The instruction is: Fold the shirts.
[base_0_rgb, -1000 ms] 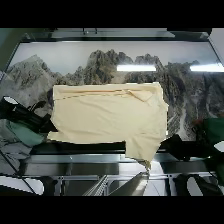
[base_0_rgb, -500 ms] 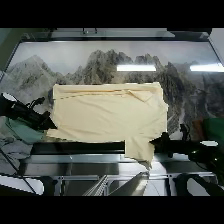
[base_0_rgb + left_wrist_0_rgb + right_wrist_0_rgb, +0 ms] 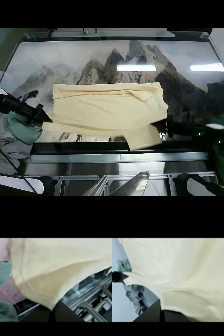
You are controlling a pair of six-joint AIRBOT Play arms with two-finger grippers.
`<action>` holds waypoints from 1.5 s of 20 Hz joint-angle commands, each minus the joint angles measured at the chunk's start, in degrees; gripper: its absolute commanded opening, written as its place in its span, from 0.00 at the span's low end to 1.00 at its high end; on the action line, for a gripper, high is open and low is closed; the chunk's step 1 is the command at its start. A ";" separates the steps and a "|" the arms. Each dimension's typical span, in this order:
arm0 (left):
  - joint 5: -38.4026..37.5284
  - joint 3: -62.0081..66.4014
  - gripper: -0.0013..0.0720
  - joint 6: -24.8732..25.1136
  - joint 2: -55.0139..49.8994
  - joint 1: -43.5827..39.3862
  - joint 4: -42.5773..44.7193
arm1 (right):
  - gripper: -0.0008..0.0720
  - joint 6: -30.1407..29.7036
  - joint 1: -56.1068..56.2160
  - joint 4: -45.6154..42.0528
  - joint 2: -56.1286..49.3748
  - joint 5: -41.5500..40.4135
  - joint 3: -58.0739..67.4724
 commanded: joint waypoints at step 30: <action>9.38 43.89 0.47 -6.71 -23.32 -3.17 -26.47 | 0.90 0.90 1.53 -12.76 -41.97 -3.91 55.06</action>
